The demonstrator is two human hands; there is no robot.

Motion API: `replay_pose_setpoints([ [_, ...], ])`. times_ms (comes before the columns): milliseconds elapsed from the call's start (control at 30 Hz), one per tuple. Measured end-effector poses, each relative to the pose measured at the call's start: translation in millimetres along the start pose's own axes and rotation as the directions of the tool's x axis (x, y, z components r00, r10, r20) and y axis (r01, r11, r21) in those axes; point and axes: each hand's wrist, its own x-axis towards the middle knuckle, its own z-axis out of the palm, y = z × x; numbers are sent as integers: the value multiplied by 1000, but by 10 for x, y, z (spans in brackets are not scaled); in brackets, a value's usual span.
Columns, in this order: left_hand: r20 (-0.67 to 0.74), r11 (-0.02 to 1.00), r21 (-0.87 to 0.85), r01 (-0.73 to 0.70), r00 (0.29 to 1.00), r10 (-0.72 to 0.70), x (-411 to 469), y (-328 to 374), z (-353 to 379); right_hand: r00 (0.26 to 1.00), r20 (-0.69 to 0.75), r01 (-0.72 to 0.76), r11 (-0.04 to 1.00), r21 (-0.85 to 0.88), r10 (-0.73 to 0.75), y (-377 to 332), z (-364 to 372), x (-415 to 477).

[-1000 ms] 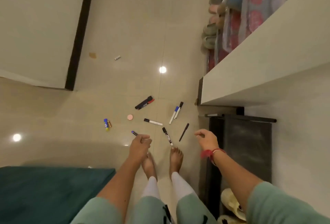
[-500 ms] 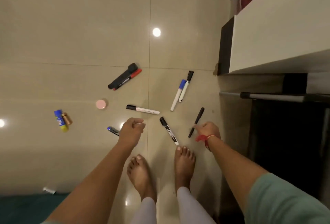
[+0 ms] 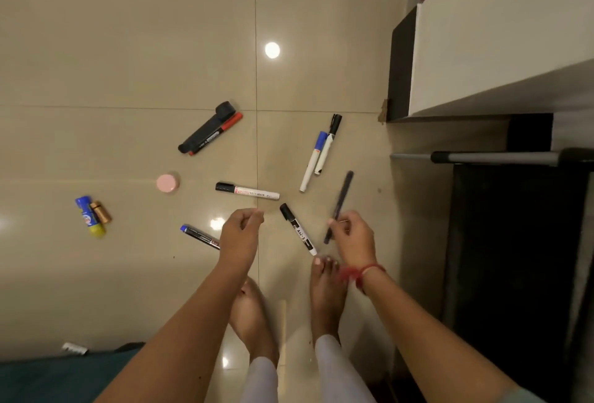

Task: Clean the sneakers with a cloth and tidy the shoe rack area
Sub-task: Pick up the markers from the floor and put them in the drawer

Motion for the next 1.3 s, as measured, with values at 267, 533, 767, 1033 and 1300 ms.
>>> replay_pose_setpoints([
  [267, 73, 982, -127, -141, 986, 151, -185, 493, -17, 900, 325, 273, 957, 100, -290, -650, 379, -708],
  [533, -75, 959, -280, -42, 997, 21, 394, 267, -366, 994, -107, -51, 971, -235, 27, -503, 736, 430],
  [767, -17, 935, -344, 83, 995, -95, 620, 149, -480, 991, -130, -65, 924, -378, 16, -451, 902, 831],
  [1033, 62, 982, -189, 12, 998, 0, 472, 455, -455, 715, 466, 680, 672, -293, -521, -918, 778, -179],
  [1300, -121, 914, -403, -48, 993, 0, 687, 425, -466, 965, -45, 249, 959, -132, -257, -929, 729, 316],
])
